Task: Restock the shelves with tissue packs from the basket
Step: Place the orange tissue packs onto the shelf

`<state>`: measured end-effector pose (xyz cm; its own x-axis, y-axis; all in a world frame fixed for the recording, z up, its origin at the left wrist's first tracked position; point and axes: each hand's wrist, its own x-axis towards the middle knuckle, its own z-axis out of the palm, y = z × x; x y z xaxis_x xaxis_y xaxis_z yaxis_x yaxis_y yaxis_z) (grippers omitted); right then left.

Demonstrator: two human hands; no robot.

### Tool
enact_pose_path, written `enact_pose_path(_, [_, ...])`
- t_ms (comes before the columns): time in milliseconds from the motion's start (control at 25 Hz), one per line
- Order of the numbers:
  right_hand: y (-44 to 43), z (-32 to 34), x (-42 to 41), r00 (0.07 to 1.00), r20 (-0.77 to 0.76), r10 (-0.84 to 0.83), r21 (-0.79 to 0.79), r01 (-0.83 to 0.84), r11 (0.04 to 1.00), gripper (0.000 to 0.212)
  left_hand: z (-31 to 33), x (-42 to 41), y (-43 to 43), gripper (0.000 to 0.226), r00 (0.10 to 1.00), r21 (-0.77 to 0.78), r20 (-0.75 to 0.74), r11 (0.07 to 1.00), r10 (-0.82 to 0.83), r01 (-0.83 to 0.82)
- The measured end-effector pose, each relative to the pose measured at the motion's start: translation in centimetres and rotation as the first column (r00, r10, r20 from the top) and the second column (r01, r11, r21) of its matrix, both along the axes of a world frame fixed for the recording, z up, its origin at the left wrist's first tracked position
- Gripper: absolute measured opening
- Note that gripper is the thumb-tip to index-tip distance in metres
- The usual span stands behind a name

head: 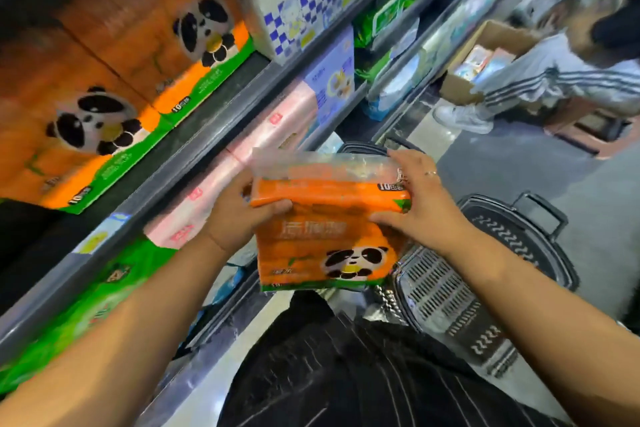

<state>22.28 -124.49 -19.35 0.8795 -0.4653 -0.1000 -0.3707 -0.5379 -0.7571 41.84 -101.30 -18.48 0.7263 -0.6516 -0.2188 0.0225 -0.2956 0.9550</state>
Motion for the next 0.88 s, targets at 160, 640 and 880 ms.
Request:
enact_pose_path(160, [3.7, 0.8, 0.1, 0.994, 0.084, -0.067, 0.233, 0.046, 0.972, 0.111, 2.5, -1.2, 3.8, 0.063, 0.965, -0.03, -0.155, 0.976, 0.21, -0.217])
enact_pose_path(640, [12.6, 2.9, 6.2, 0.989, 0.137, -0.06, 0.419, -0.003, 0.908, 0.095, 6.2, 0.2, 11.4, 0.04, 0.774, -0.013, -0.101, 0.777, 0.625, -0.629])
enact_pose_path(880, [15.9, 5.8, 10.3, 0.981, 0.093, -0.171, 0.49, 0.104, 0.865, 0.073, 6.7, 1.6, 16.3, 0.074, 0.877, -0.029, 0.013, 0.876, 0.481, -0.481])
